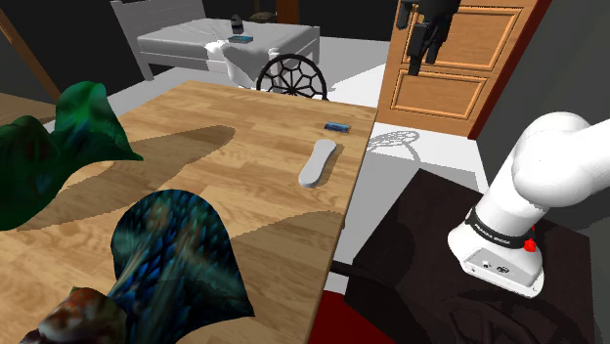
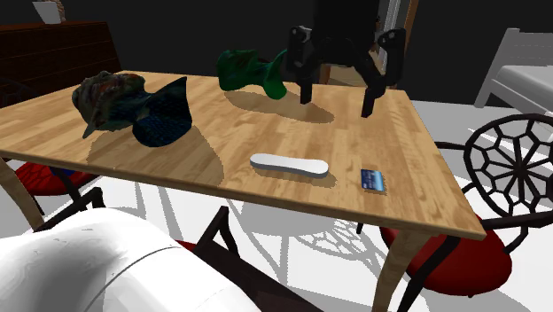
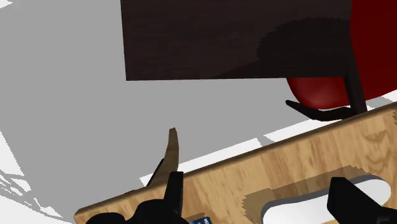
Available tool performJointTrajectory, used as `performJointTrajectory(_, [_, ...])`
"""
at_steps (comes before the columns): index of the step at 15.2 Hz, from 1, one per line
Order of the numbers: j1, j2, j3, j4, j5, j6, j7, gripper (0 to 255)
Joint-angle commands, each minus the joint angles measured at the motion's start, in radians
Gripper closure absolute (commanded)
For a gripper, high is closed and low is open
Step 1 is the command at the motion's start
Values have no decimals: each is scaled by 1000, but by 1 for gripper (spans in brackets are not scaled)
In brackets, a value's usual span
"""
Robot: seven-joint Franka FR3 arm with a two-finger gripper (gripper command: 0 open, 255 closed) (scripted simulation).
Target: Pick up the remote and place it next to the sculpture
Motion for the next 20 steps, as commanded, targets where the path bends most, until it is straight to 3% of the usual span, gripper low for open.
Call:
performJointTrajectory(1, [0, 0, 0, 0, 0, 0, 0, 0])
performJointTrajectory(10, [-51, 94, 225, -130, 160, 229, 487, 0])
performJointTrajectory(15, [-86, 231, 347, -131, 218, 376, 752, 0])
performJointTrajectory(20, [-142, 413, 463, -83, 225, 521, 1023, 0])
